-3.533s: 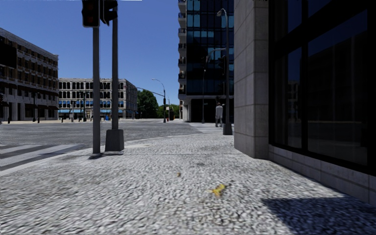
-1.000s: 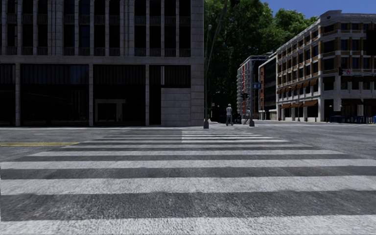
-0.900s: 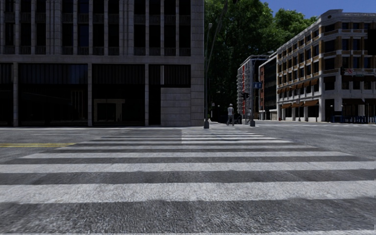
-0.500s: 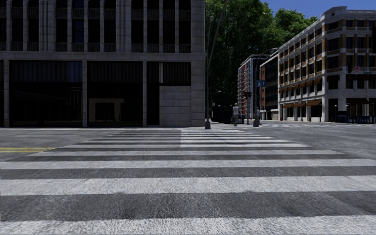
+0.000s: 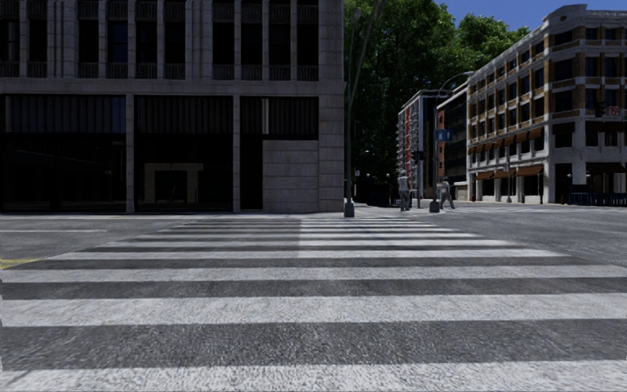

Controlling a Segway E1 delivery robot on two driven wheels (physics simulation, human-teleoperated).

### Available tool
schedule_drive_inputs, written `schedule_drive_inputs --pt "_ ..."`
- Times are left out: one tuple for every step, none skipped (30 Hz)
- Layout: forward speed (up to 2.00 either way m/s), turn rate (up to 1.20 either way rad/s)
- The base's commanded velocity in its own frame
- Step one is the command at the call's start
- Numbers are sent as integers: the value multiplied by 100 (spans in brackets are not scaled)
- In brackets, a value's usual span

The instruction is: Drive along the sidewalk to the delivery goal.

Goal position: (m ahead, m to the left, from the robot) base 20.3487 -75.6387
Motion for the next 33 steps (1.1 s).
schedule_drive_inputs --pt "200 0" --pt "200 0" --pt "200 0" --pt "200 0" --pt "200 0" --pt "200 0" --pt "200 0" --pt "200 0" --pt "200 0" --pt "200 0" --pt "200 0" --pt "200 0" --pt "200 0" --pt "200 0" --pt "200 0" --pt "200 0" --pt "200 0" --pt "200 0" --pt "200 0" --pt "200 0" --pt "200 -67" --pt "200 -78" --pt "200 -78" --pt "200 0" --pt "200 0" --pt "200 0" --pt "200 0" --pt "200 0" --pt "200 0" --pt "200 0" --pt "200 0" --pt "200 0" --pt "200 0"
